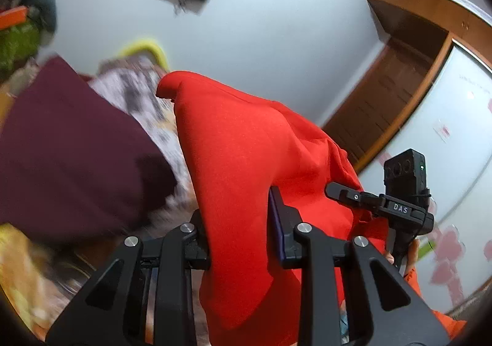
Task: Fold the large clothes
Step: 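Grasp the folded red jacket with both grippers and lift it, then carry the red jacket onto the maroon clothes stack and release both grippers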
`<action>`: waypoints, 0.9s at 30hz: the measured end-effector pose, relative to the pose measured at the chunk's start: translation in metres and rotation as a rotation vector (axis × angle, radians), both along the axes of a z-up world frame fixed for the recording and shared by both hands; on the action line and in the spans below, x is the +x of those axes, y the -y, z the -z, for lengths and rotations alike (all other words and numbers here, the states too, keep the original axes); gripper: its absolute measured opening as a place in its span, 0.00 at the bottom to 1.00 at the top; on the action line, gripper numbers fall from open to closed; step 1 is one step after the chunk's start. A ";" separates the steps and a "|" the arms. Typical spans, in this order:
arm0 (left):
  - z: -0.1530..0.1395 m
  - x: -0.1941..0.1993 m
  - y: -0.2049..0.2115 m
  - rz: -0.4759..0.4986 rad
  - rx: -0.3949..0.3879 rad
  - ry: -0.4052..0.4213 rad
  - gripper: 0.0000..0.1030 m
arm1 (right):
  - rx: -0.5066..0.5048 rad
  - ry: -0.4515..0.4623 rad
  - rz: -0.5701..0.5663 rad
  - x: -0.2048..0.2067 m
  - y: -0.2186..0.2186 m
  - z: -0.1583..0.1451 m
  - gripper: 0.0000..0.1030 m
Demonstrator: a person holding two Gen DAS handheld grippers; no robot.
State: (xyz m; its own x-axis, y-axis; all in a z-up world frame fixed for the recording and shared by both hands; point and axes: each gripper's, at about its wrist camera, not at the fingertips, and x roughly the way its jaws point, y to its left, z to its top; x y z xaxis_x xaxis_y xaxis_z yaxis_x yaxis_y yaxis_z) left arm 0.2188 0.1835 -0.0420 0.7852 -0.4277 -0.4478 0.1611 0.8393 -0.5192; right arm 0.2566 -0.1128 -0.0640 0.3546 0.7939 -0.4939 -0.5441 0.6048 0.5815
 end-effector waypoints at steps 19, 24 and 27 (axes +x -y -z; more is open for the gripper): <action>0.035 0.099 -0.216 -0.241 0.092 -0.169 0.31 | -0.033 -0.040 -0.158 0.089 -0.231 0.029 0.33; 0.079 0.113 -0.218 -0.262 0.194 -0.237 0.44 | -0.063 -0.209 -0.139 0.111 -0.243 0.088 0.39; 0.078 0.110 -0.216 -0.296 0.238 -0.227 0.59 | -0.095 -0.184 -0.137 0.105 -0.238 0.087 0.49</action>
